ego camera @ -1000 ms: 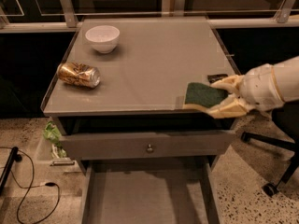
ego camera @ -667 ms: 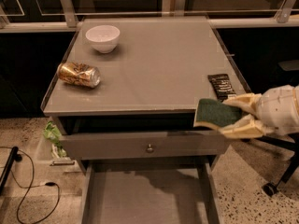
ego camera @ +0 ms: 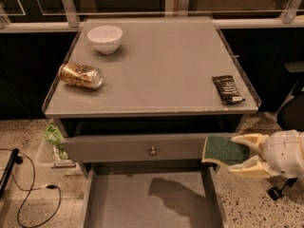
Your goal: Place sponge into middle drawer
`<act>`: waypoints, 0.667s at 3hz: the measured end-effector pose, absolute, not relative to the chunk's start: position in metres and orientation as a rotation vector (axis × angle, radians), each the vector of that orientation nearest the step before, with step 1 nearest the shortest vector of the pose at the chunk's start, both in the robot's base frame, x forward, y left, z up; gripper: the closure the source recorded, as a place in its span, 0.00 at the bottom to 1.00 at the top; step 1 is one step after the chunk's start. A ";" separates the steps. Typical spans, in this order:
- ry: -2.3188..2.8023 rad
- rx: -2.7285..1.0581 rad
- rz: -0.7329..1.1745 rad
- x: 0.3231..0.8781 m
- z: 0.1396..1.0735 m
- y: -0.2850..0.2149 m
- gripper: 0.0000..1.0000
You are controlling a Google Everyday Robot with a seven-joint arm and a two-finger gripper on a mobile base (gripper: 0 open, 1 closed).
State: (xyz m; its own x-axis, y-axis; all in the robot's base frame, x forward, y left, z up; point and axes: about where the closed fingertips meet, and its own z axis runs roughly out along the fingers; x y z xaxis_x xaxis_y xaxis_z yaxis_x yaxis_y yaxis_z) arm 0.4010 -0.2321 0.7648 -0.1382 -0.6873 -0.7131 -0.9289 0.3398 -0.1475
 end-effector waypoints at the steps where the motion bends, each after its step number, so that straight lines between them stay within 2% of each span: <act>1: 1.897 -1.417 0.434 0.401 0.765 -0.232 1.00; 2: 1.942 -1.422 0.496 0.402 0.712 -0.220 1.00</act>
Offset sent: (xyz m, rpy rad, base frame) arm 0.0032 0.0286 -0.1440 0.0166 0.1846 0.0135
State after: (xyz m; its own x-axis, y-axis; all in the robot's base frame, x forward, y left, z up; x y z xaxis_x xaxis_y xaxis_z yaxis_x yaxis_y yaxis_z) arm 0.4022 -0.2205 0.7122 -0.1806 -0.6845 -0.7063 -0.9392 0.3332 -0.0828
